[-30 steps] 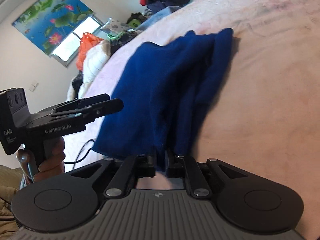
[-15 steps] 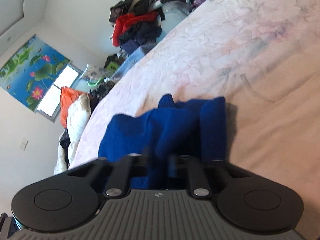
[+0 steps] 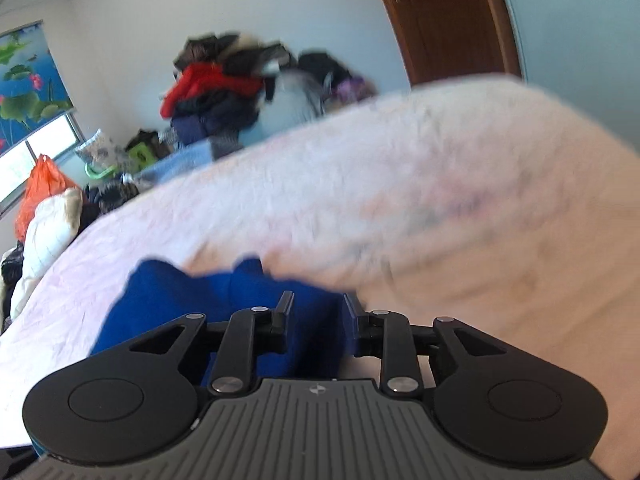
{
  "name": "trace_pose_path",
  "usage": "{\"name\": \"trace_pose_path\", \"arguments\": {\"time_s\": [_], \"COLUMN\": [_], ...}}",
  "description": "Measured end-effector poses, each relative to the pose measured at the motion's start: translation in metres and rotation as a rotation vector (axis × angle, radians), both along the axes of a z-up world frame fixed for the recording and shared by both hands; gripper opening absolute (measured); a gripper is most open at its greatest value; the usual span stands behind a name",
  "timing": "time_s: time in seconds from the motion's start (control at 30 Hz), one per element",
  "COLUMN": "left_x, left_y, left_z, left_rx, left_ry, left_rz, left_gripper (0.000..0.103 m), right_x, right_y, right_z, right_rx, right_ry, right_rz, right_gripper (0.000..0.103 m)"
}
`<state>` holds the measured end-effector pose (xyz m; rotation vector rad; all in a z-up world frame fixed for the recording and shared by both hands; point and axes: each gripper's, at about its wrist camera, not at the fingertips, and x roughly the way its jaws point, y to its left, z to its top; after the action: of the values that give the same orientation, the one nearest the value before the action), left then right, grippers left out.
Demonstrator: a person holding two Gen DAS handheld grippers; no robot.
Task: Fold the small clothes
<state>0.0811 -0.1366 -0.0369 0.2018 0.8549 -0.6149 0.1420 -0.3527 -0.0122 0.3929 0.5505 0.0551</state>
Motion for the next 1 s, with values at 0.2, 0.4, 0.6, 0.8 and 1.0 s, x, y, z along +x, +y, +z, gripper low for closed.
{"name": "trace_pose_path", "arguments": {"time_s": [0.2,0.4,0.6,0.8,1.0], "left_x": [-0.009,-0.012,-0.013,-0.015,-0.021], "left_y": [-0.005,-0.005,-0.010,-0.013,-0.015], "left_z": [-0.004,-0.006,-0.009,-0.007,-0.006], "left_rx": [0.033,0.030,0.041,0.047,0.073], "left_ry": [-0.031,-0.033,-0.048,-0.046,-0.082], "left_rz": [-0.005,0.003,0.001,0.021,0.037], "left_gripper": [0.073,0.074,0.079,0.079,0.079], "right_x": [0.061,0.090,0.037,0.021,-0.016], "right_y": [0.060,0.048,0.054,0.057,0.057], "right_z": [-0.004,-0.024,-0.013,-0.020,-0.006], "right_rx": [-0.107,-0.224,-0.221,-0.334,-0.371], "right_ry": [0.110,0.193,0.098,0.116,0.061], "right_rz": [0.296,0.074,0.230,0.174,0.133], "right_gripper": [0.039,0.040,0.054,0.070,0.070]}}
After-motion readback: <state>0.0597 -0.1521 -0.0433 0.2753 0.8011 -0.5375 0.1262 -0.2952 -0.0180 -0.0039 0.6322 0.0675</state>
